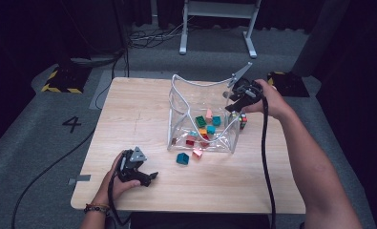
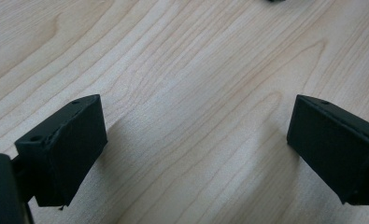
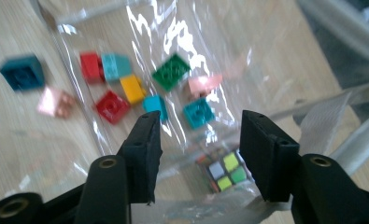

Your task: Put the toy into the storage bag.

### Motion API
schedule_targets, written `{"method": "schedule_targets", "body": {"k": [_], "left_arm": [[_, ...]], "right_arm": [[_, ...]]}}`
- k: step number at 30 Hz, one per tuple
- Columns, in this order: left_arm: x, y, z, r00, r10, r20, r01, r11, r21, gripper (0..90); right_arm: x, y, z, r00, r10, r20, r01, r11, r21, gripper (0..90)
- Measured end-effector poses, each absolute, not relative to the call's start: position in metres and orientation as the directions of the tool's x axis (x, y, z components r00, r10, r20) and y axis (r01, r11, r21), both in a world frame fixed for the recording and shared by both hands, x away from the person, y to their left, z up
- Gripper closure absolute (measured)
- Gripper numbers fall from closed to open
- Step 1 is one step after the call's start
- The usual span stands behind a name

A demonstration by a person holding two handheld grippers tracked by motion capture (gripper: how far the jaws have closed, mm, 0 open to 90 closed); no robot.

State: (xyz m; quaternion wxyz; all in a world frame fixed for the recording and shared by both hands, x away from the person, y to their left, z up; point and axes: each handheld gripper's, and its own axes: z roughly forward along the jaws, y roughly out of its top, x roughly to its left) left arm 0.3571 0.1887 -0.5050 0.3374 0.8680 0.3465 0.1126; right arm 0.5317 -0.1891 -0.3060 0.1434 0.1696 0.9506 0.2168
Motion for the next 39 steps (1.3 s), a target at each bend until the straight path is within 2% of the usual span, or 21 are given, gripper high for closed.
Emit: {"method": "schedule_targets", "body": {"k": [3,5,9,13,18,25,30,37,38,39], "left_arm": [[0.357,0.189,-0.505,0.733,0.679,-0.037,0.525,-0.532,0.664,5.0],[0.357,0.189,-0.505,0.734,0.678,-0.037,0.524,-0.531,0.666,5.0],[0.357,0.189,-0.505,0.733,0.679,-0.037,0.526,-0.532,0.664,5.0],[0.357,0.189,-0.505,0.733,0.679,-0.032,0.523,-0.533,0.665,5.0],[0.357,0.189,-0.505,0.733,0.679,-0.037,0.526,-0.532,0.663,5.0],[0.357,0.189,-0.505,0.733,0.680,-0.033,0.524,-0.533,0.665,5.0],[0.357,0.189,-0.505,0.733,0.680,-0.033,0.524,-0.533,0.665,5.0],[0.357,0.189,-0.505,0.733,0.679,-0.032,0.523,-0.533,0.665,5.0],[0.357,0.189,-0.505,0.734,0.678,-0.035,0.526,-0.535,0.662,5.0],[0.357,0.189,-0.505,0.733,0.679,-0.032,0.523,-0.533,0.665,5.0]], "right_arm": [[0.521,-0.193,-0.299,-0.906,0.391,-0.162,0.238,0.786,0.570,46.9],[0.512,-0.196,-0.294,-0.905,0.386,-0.178,0.199,0.755,0.625,46.5],[0.485,-0.206,-0.286,-0.902,0.406,-0.148,0.161,0.634,0.756,46.3],[0.455,-0.215,-0.289,-0.917,0.377,-0.127,0.112,0.551,0.827,45.1],[0.416,-0.219,-0.310,-0.936,0.333,-0.118,0.068,0.498,0.864,44.5],[0.383,-0.213,-0.371,-0.946,0.311,-0.091,0.077,0.488,0.870,45.2],[0.381,-0.202,-0.420,-0.950,0.306,-0.054,0.120,0.523,0.844,45.7],[0.391,-0.179,-0.465,-0.944,0.329,-0.002,0.190,0.551,0.813,44.9],[0.396,-0.175,-0.471,-0.952,0.304,-0.021,0.162,0.564,0.810,44.9],[0.397,-0.172,-0.476,-0.949,0.316,-0.017,0.177,0.572,0.801,45.0]]}}
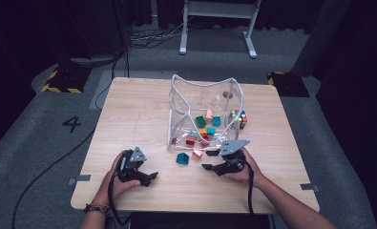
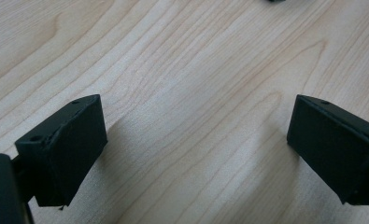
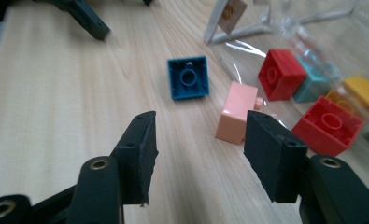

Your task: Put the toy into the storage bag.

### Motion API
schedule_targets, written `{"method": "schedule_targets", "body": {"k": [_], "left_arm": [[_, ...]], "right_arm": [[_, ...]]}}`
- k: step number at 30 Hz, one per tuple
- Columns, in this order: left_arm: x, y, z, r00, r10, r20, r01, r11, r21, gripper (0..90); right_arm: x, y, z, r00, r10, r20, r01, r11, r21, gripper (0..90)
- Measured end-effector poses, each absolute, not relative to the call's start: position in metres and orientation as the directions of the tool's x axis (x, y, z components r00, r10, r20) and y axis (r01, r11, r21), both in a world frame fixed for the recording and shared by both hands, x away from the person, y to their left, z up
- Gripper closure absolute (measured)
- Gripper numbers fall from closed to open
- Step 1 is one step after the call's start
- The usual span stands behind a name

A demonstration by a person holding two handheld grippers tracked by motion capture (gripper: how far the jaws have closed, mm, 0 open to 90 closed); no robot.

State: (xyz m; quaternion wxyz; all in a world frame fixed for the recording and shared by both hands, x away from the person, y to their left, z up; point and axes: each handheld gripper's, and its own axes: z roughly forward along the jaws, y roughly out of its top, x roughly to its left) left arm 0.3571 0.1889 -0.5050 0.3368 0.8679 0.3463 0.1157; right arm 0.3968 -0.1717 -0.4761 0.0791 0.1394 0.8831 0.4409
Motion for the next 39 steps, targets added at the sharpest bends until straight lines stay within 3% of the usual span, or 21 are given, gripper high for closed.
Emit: {"method": "schedule_targets", "body": {"k": [10,23,32,36,39], "left_arm": [[0.357,0.189,-0.505,0.733,0.679,-0.033,0.524,-0.533,0.665,5.0],[0.357,0.189,-0.505,0.733,0.679,-0.035,0.525,-0.532,0.664,5.0],[0.357,0.189,-0.505,0.733,0.679,-0.032,0.523,-0.533,0.665,5.0],[0.357,0.189,-0.505,0.734,0.679,-0.032,0.523,-0.534,0.664,5.0],[0.357,0.189,-0.505,0.733,0.680,-0.032,0.524,-0.533,0.665,5.0]], "right_arm": [[0.409,-0.153,-0.501,-0.917,0.398,-0.034,0.220,0.574,0.789,45.5],[0.416,-0.145,-0.502,-0.891,0.449,-0.058,0.221,0.541,0.811,44.6],[0.419,-0.140,-0.502,-0.889,0.456,-0.044,0.237,0.539,0.809,54.7],[0.418,-0.140,-0.502,-0.893,0.450,-0.014,0.251,0.523,0.815,65.2],[0.417,-0.141,-0.502,-0.897,0.443,-0.003,0.254,0.521,0.815,66.2]]}}
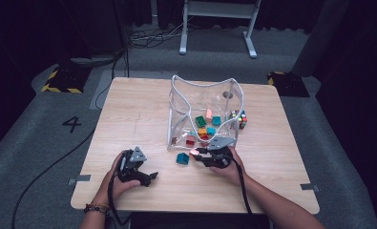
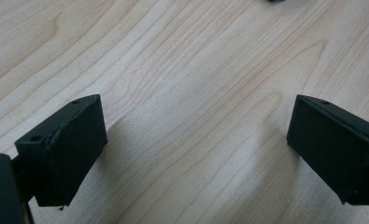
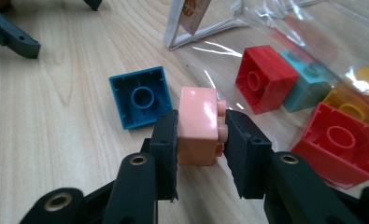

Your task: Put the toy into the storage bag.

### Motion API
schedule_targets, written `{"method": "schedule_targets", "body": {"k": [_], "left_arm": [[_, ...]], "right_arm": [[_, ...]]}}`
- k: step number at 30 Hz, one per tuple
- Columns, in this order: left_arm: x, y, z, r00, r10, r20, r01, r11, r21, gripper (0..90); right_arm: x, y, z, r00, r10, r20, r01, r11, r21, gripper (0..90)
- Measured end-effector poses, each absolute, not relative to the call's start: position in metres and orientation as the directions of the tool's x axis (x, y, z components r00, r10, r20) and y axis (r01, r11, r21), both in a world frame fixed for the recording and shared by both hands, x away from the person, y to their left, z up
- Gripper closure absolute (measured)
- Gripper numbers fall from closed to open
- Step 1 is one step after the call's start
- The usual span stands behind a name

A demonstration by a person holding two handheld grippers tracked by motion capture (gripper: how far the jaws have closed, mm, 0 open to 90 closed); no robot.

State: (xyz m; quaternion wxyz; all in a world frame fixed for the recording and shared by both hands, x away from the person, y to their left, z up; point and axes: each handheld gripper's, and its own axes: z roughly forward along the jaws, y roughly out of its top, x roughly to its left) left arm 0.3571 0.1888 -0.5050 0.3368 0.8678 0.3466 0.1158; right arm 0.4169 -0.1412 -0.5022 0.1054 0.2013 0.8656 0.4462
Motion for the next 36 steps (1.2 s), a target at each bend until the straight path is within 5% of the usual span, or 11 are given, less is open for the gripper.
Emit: {"method": "schedule_targets", "body": {"k": [36], "left_arm": [[0.357,0.189,-0.505,0.733,0.679,-0.032,0.523,-0.533,0.665,5.0]], "right_arm": [[0.391,-0.258,-0.456,-0.876,0.482,-0.009,0.263,0.494,0.829,66.8]]}}
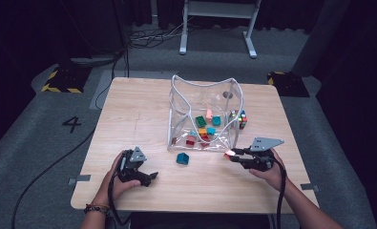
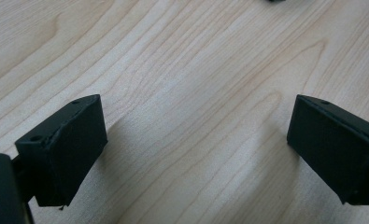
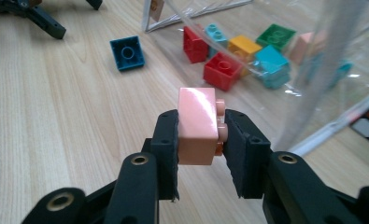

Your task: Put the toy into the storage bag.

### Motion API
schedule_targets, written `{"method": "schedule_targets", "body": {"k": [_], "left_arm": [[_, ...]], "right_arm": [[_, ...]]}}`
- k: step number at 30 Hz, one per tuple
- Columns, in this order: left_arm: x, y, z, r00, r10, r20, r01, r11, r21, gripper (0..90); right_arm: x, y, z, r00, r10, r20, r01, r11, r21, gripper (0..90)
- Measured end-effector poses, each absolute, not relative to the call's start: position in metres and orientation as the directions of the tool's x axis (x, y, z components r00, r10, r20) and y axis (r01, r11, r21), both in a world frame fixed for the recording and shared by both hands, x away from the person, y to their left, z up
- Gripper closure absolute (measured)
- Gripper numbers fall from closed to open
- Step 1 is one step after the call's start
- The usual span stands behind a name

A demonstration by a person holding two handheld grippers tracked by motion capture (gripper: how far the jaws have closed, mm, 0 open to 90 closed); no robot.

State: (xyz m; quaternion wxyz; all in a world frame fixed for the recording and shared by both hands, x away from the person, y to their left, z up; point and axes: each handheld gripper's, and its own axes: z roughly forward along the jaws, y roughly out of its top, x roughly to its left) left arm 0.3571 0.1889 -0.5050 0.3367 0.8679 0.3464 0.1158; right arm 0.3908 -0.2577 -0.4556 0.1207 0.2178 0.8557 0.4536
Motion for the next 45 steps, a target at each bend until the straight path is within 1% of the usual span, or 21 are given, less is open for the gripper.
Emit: {"method": "schedule_targets", "body": {"k": [9,15,22,27,32,45], "left_arm": [[0.357,0.189,-0.505,0.734,0.679,-0.031,0.523,-0.535,0.664,5.0],[0.357,0.189,-0.505,0.733,0.679,-0.033,0.524,-0.533,0.665,5.0],[0.357,0.189,-0.505,0.732,0.680,-0.032,0.524,-0.533,0.665,5.0],[0.357,0.189,-0.505,0.733,0.680,-0.033,0.524,-0.532,0.665,5.0],[0.357,0.189,-0.505,0.733,0.679,-0.032,0.523,-0.533,0.665,5.0],[0.357,0.189,-0.505,0.733,0.680,-0.033,0.524,-0.532,0.665,5.0]], "right_arm": [[0.388,-0.273,-0.441,-0.880,0.475,-0.026,0.241,0.492,0.836,66.8],[0.388,-0.284,-0.425,-0.872,0.487,-0.050,0.225,0.490,0.842,66.9],[0.389,-0.290,-0.402,-0.877,0.475,-0.073,0.191,0.484,0.854,66.8],[0.390,-0.292,-0.387,-0.877,0.474,-0.081,0.174,0.469,0.866,66.8],[0.392,-0.291,-0.374,-0.880,0.465,-0.094,0.161,0.479,0.863,66.9],[0.400,-0.285,-0.346,-0.881,0.455,-0.125,0.121,0.474,0.872,66.9]]}}
